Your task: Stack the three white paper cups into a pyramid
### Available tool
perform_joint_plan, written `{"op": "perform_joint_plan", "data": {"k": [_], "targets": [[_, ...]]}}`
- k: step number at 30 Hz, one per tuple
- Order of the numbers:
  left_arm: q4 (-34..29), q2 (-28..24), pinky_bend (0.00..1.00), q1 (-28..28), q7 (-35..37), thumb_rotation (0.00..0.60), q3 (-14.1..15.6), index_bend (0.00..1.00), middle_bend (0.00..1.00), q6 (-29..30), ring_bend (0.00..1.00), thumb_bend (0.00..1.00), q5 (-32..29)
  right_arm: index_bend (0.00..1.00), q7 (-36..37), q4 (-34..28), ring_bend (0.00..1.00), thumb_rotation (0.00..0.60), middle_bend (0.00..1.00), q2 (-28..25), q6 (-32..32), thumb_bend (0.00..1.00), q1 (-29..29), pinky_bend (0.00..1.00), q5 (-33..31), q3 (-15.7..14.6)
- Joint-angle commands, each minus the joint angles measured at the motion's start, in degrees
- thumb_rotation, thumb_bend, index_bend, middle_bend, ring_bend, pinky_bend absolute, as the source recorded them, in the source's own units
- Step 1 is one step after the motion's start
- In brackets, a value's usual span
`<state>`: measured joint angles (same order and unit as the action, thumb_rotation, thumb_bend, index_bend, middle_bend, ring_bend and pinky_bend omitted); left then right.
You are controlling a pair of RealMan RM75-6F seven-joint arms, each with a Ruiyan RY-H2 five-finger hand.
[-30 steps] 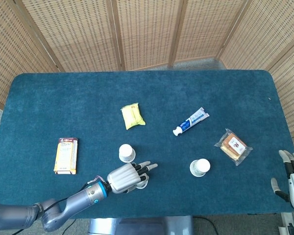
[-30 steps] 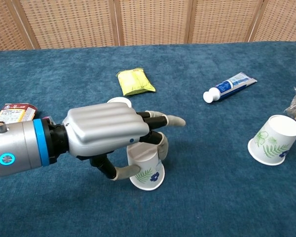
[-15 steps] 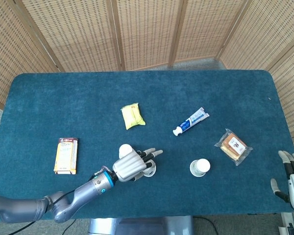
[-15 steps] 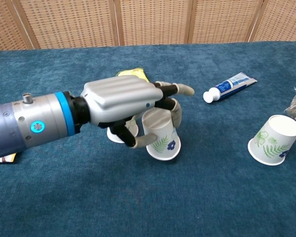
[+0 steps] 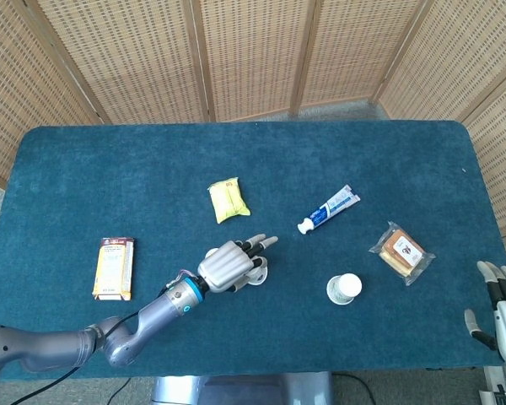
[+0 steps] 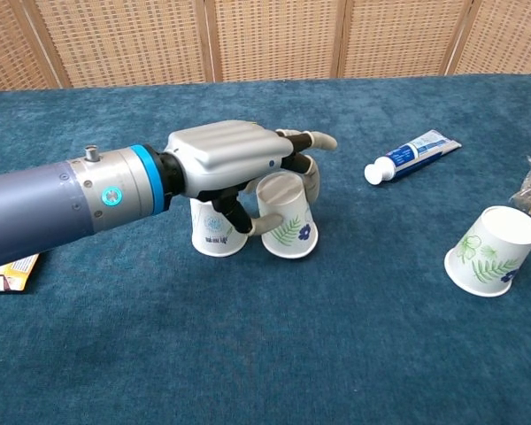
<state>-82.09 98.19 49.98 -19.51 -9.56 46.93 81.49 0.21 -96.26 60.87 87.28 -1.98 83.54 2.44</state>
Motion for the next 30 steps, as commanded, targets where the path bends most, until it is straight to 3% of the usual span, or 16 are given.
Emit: {"op": "perform_joint_plan", "data": {"k": [1, 7, 13, 20, 30], "targets": [[0.5, 0.2, 0.48, 0.4, -0.2, 0.6, 0.0, 0.37, 0.01, -0.3, 0.05, 0.49, -0.7, 0.0, 0.0, -0.1, 0.0, 0.6, 0.0, 0.0, 0.0, 0.45, 0.0, 0.0, 0.1, 0.0], [-1.4, -1.2, 0.25, 1.1, -2.2, 0.6, 0.1, 0.18, 0.0, -2.0, 0.0, 0.49, -4.5, 0.0, 0.3, 0.0, 0.0, 0.6, 0.0, -0.1, 0.0, 0.45, -0.1, 0.0, -0.3, 0.1], [-3.5, -2.6, 0.16, 1.5, -3.7, 0.6, 0.1, 0.07, 0.0, -1.4, 0.0, 0.49, -5.7, 0.0, 0.2, -0.2, 0.0, 0.6, 0.0, -0.1, 0.0, 0.45, -0.1, 0.0, 0.2, 0.0], [-9.7, -7.7, 0.12, 0.0, -2.6, 0.6, 0.2, 0.04, 0.0, 2.5, 0.0, 0.49, -4.5, 0.0, 0.3, -0.3, 0.0, 0.6, 0.0, -0.2, 0.4, 0.45, -0.2, 0.0, 0.6, 0.1], [-17.6, -19.6, 0.16, -4.1, 0.8, 0.6, 5.1, 0.02, 0.0, 4.1, 0.0, 0.49, -2.3, 0.0, 0.0, -0.3, 0.0, 0.6, 0.0, 0.1, -0.3, 0.45, 0.3, 0.0, 0.6, 0.2]]}}
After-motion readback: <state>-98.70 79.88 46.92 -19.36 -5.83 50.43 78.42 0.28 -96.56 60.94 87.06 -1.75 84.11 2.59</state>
